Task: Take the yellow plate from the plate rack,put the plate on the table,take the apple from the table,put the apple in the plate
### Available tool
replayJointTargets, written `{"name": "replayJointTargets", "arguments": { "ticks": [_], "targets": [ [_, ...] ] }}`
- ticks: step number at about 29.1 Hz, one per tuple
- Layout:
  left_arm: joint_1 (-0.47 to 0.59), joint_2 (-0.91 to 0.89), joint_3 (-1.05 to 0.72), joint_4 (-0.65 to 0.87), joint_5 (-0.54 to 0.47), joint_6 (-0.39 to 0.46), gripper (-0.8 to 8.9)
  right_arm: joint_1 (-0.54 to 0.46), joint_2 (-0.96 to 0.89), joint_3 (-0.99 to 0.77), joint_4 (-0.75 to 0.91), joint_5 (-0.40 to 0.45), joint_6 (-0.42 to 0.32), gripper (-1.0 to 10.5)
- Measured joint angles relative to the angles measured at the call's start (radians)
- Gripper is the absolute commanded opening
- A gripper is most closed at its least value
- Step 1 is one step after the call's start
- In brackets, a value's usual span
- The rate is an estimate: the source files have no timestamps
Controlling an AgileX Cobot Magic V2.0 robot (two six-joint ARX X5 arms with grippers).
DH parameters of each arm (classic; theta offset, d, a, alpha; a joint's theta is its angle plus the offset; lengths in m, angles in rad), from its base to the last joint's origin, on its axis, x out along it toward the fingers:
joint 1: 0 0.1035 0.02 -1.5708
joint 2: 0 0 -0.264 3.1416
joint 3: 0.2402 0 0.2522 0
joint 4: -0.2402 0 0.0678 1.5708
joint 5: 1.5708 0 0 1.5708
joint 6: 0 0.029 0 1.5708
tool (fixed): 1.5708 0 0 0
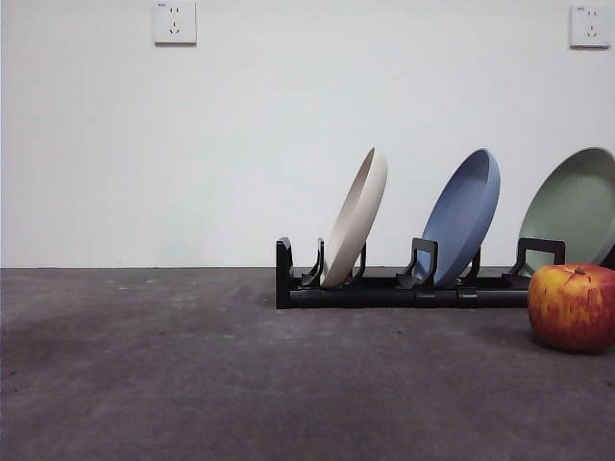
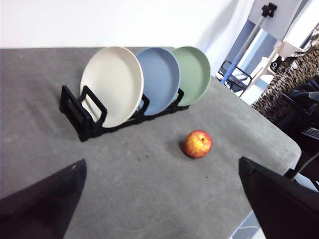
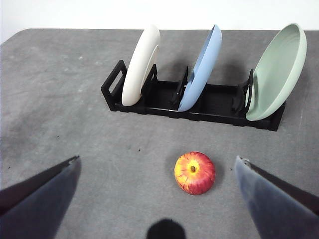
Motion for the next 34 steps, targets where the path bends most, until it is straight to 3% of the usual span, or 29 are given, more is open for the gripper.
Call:
{"name": "replayJointTargets", "arguments": {
  "ticks": [9,16,20,24,30,34],
  "targets": [
    [-0.049,0.14,0.087,0.061,0.0,0.0,5.97,0.0,0.03,0.0,-0.007,0.0,0.0,5.7],
    [-0.135,0.356,0.185,0.189,0.001,0.0,5.97,0.0,0.061,0.0,-0.042,0.0,0.0,5.7],
    [-0.236,0.583,0.297,0.274,-0.006,0.0,5.97,0.0,0.074,0.0,-0.059,0.0,0.0,5.7],
    [-0.318,0.844,0.494,0.33,-0.079,0.004,5.97,0.0,0.076,0.0,-0.061,0.0,0.0,5.7],
    [-0.376,1.213,0.807,0.33,-0.157,0.004,5.97,0.0,0.091,0.0,-0.068,0.0,0.0,5.7],
    [-0.399,1.384,0.9,0.375,-0.163,0.004,5.97,0.0,0.091,0.0,-0.072,0.0,0.0,5.7]
  ]
}}
